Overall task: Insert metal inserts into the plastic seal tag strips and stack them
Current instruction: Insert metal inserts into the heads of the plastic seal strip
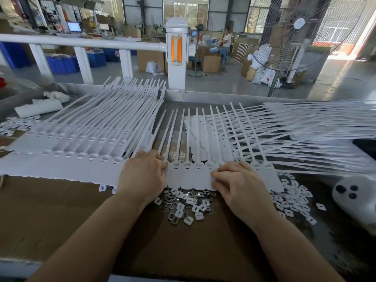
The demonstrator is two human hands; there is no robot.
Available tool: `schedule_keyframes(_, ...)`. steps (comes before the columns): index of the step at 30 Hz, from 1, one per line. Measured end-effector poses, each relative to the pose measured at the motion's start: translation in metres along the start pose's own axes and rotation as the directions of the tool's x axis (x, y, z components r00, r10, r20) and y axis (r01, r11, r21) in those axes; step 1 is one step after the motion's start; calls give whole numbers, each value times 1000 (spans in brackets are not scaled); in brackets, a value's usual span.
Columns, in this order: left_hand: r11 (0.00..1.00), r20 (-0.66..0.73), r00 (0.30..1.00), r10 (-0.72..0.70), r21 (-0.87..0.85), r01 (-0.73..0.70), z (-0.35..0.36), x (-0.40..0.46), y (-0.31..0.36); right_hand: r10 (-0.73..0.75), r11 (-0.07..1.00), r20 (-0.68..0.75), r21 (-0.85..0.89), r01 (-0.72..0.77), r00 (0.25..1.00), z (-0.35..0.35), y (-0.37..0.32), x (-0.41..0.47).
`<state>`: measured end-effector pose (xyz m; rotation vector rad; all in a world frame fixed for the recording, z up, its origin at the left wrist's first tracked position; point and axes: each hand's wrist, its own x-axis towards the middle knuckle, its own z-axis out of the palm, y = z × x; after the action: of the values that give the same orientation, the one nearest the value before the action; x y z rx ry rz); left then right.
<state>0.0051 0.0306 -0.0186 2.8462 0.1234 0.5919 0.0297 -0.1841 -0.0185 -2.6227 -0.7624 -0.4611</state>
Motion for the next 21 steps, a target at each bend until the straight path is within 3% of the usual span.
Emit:
schedule_keyframes(3,992,-68,996,-63,-118,55,0,-3,1,3,1000,0,10,-3,1000,0,1,0)
schedule_keyframes(9,976,-102,987,-122,-194,100,0,0,0,-3,1000,15,10,3,1000,2,3,1)
schedule_keyframes(16,988,-13,993,-113,-105,111,0,14,-2,4,1000,13,22,-4,1000,1,3,1)
schedule_keyframes(21,999,-64,997,-48,-30,46,5,10,-1,2,1000,4,22,-2,1000,1,1,0)
